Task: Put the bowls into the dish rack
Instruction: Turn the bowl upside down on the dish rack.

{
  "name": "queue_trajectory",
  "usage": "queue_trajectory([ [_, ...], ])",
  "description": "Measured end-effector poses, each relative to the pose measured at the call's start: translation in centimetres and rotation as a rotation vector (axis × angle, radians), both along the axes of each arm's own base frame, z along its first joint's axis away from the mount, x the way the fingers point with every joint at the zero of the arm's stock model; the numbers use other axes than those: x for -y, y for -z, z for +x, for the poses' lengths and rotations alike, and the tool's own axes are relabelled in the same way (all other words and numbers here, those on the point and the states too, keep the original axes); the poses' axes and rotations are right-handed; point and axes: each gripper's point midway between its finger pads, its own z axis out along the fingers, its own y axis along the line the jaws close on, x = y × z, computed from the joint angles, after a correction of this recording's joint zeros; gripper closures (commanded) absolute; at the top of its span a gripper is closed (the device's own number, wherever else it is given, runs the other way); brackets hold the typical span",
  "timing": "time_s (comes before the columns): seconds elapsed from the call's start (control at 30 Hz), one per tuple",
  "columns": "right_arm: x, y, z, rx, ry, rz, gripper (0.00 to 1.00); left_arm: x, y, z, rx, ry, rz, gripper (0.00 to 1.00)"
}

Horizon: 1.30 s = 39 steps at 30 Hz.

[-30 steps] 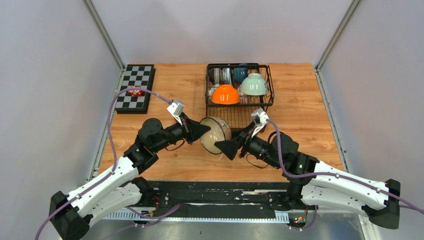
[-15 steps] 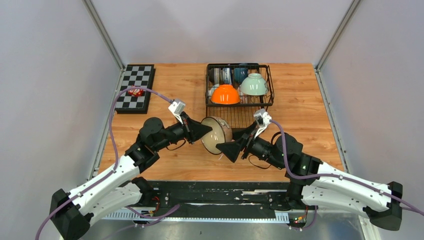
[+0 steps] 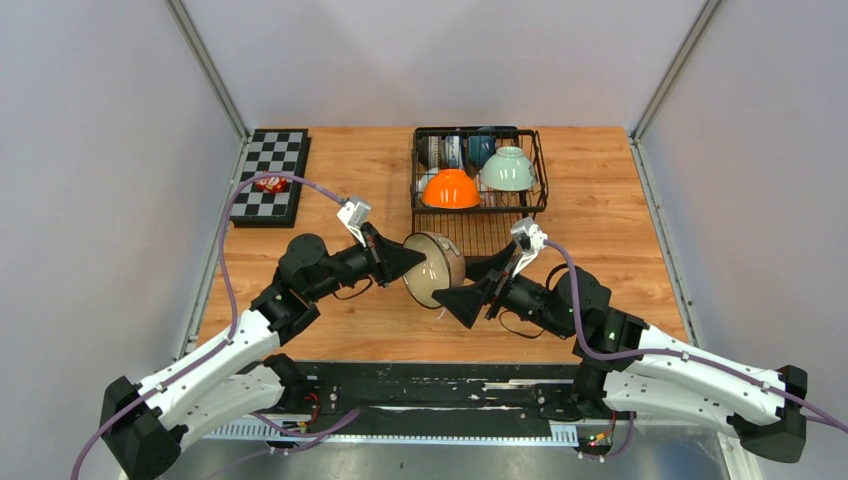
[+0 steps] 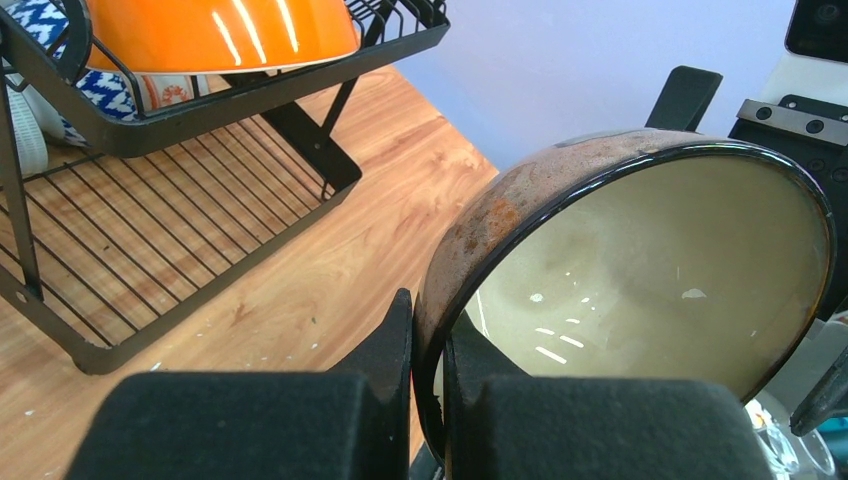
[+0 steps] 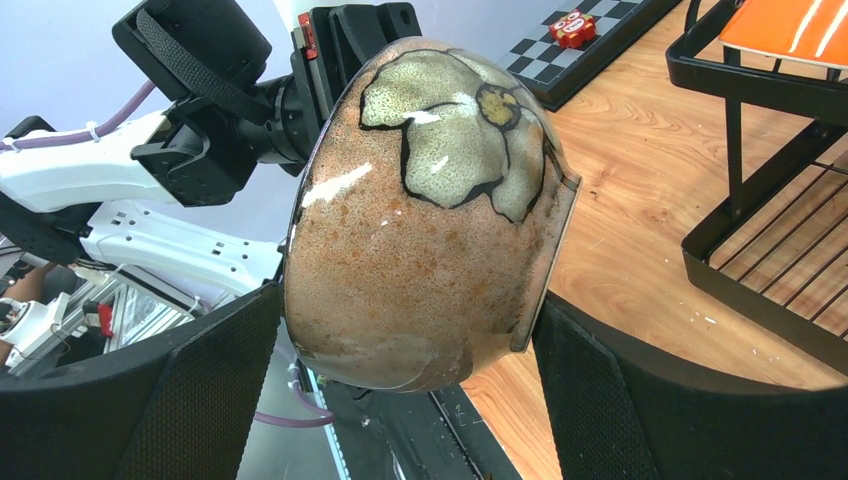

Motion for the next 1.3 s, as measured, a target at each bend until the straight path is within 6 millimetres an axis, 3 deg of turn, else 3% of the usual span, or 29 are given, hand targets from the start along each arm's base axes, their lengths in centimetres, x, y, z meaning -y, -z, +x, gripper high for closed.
queue_trajectory([
  [0.37,0.01,0.01,0.01,0.000,0.000,0.000,0.11,0.19,0.16,-0.02,-0.010,0.009,-0.001,1.00],
  [0.4,0.01,0.02,0.02,0.000,0.001,-0.001,0.22,0.21,0.17,-0.01,-0.010,0.010,-0.001,1.00],
  [0.43,0.02,0.03,0.05,0.001,0.002,-0.002,0.48,0.24,0.16,-0.02,-0.011,0.011,-0.001,1.00],
  [0.47,0.09,0.12,0.18,0.002,0.009,-0.006,0.87,0.27,0.11,-0.04,-0.013,0.014,-0.003,1.00],
  [0.5,0.17,0.28,0.35,0.001,0.017,-0.012,0.96,0.25,0.09,0.00,-0.010,0.012,-0.002,1.00],
  [0.77,0.36,0.40,0.57,-0.001,0.032,-0.016,0.98,0.30,0.23,0.21,-0.016,0.011,0.001,0.99],
  [0.97,0.67,0.23,0.57,0.005,0.038,-0.014,0.98,0.53,0.01,0.26,-0.022,0.018,-0.006,0.76],
  [1.3,0.91,0.13,0.35,0.021,0.032,-0.019,0.98,0.74,0.34,0.58,-0.048,0.010,-0.006,0.56],
])
